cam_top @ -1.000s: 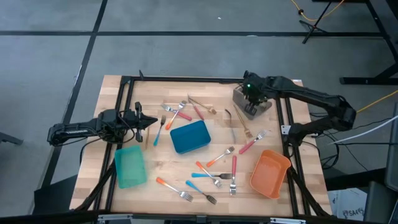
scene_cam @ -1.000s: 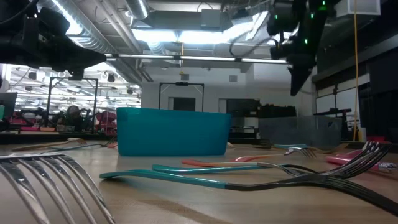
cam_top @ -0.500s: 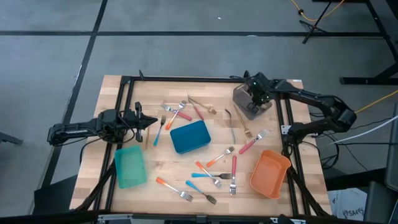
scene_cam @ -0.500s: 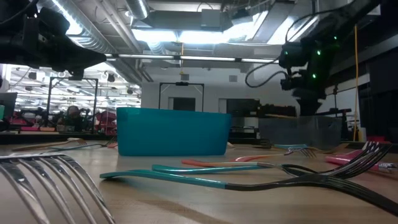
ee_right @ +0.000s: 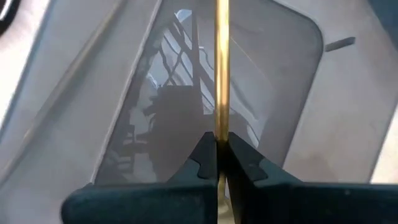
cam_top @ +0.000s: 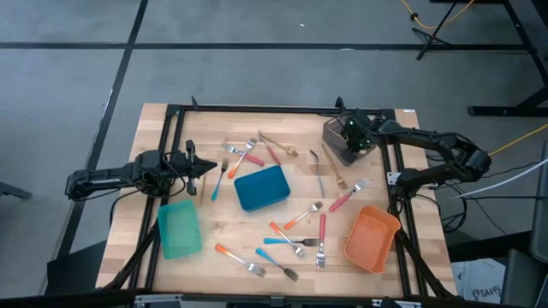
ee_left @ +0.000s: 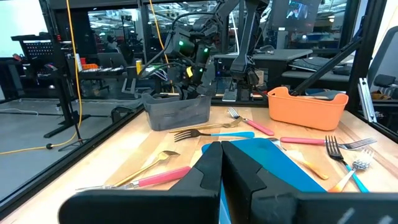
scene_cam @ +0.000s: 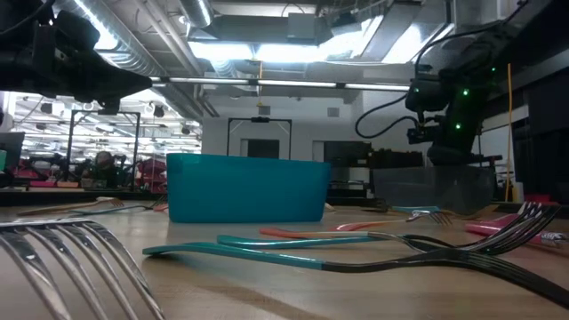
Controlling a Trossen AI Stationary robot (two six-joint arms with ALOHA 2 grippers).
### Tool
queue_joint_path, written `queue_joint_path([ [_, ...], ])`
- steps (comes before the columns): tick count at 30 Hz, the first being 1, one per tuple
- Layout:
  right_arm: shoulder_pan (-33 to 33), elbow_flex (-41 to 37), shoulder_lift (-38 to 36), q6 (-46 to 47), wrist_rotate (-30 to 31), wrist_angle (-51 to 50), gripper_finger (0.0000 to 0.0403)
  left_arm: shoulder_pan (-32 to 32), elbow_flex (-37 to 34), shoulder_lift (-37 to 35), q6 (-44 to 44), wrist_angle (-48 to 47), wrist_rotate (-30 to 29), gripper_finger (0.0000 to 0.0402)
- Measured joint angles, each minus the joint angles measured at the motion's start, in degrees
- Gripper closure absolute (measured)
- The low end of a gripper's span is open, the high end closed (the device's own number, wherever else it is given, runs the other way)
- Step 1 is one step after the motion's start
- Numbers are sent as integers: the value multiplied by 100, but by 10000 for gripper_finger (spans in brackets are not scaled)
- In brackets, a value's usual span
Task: Sort silverware by color (type)
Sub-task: Put the bottom right golden fork into the black bin
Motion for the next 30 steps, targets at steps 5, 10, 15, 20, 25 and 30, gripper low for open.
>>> queue_joint_path([
  [5,0,-4,0,6,1,47,400,-1,-1,1,0,0,0,399],
  [10,0,-4,0,9,29,157,400,2,-1,1,0,0,0,399],
  [15,0,-4,0,15,35,156,400,1,0,1,0,0,0,399],
  [20,0,-4,0,17,40,155,400,0,2,1,0,0,0,399],
  [25,0,-4,0,17,42,155,400,2,2,1,0,0,0,399],
  [30,0,-6,0,17,42,153,398,0,1,1,0,0,0,399],
])
